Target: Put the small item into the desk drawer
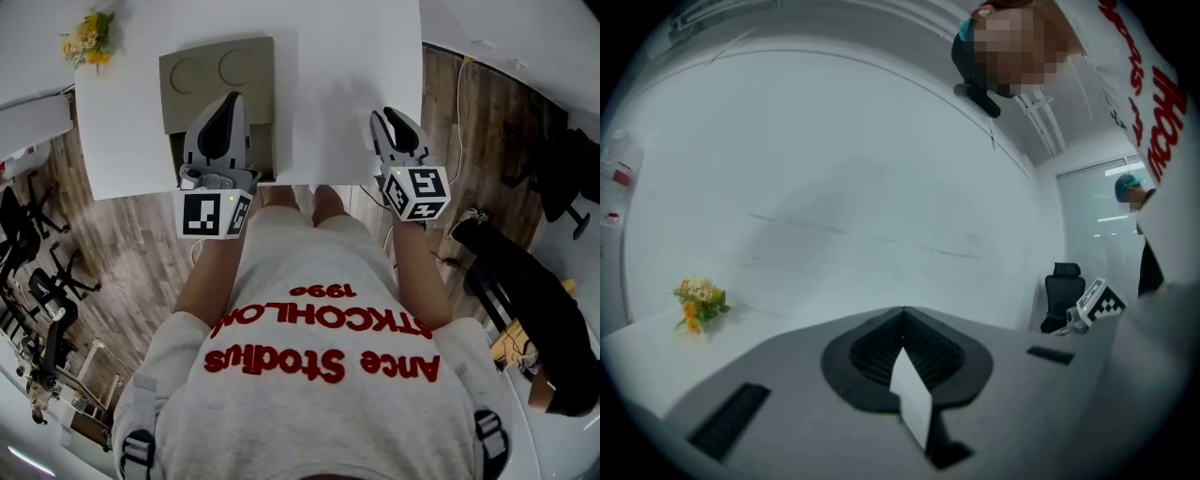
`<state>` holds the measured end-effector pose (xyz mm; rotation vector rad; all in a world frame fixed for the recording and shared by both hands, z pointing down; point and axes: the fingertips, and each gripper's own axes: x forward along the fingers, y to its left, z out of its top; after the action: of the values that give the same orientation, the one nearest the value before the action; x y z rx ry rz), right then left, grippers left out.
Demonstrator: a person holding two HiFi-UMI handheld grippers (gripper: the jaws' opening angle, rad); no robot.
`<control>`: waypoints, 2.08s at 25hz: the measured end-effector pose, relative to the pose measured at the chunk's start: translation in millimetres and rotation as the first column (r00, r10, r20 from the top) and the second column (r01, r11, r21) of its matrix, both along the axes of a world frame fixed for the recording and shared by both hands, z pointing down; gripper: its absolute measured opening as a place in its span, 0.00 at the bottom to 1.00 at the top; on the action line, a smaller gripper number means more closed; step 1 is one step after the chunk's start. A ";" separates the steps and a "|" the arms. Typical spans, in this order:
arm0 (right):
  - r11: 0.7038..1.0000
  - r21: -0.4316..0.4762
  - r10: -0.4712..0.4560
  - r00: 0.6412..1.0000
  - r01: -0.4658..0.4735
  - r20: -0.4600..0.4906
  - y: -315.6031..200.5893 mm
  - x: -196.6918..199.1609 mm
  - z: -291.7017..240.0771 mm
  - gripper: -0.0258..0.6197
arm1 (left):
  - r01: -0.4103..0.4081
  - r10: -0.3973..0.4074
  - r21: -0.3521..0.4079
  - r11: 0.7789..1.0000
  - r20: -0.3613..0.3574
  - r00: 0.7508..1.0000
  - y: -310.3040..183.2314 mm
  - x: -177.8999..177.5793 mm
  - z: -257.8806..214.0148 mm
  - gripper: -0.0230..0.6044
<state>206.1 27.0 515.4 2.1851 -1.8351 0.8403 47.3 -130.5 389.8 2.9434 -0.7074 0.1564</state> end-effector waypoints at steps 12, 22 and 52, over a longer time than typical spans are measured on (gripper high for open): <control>0.974 -0.221 -0.045 0.999 0.046 0.009 16.0 -23.6 73.3 0.25 | -0.011 0.012 -0.015 1.000 0.029 1.000 3.3 -7.4 11.0 0.05; 0.996 0.061 0.069 0.997 -0.067 -0.046 -2.1 15.4 -21.3 0.24 | 0.016 -0.015 0.046 0.999 -0.013 1.000 -12.1 -4.5 -16.9 0.05; 0.778 0.628 0.185 0.946 0.025 -0.267 -3.3 27.2 -264.1 0.23 | 0.082 -0.010 0.346 0.935 -0.206 0.979 -27.7 -15.1 -146.7 0.05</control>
<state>233.2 23.7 251.3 2.5781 -2.0507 -0.1804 32.3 -158.2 243.1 3.2071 -0.8521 -0.3030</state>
